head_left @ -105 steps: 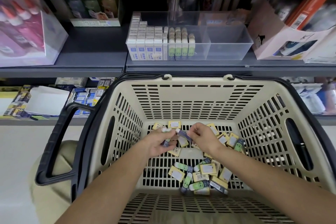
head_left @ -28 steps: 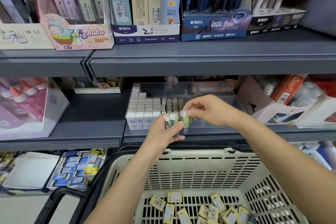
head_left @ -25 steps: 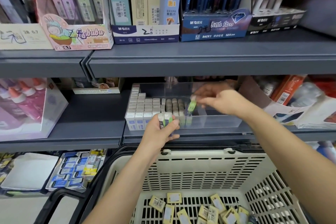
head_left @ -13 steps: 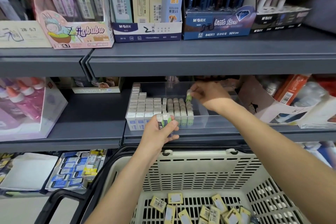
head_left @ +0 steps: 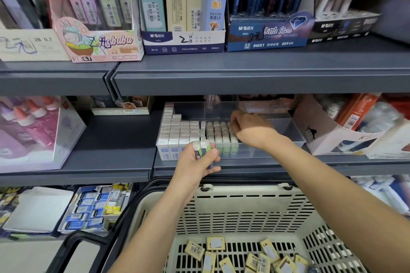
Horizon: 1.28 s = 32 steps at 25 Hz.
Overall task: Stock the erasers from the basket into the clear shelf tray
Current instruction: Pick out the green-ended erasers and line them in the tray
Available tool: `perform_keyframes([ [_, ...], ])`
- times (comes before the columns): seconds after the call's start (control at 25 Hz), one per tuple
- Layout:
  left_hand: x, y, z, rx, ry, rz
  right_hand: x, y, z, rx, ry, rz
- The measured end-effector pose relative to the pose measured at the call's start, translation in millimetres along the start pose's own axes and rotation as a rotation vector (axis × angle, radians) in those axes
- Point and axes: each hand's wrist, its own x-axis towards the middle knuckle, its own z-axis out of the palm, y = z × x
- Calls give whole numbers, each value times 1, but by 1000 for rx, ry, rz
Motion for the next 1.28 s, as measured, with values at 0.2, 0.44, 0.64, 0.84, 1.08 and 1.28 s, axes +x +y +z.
perform_keyframes([
  [0.2,-1,0,-1,9,5,10,1,0,-6,9,-3,3],
  [0.44,-5,1,0,20,-14,35,-28,-2,-6,143,168,-30],
  [0.64,-20,6,14,144,-129,-24,-73,-7,-4,501,128,-102],
  [0.84,-33,8,26,188,-304,-57,-101,-4,-3,701,-19,-191],
  [1.08,-33,9,28,147,-28,-55,-92,20,-26,814,77,-47],
  [1.28,-34,6,14,184,23,49,-62,31,-33,321,265,76],
])
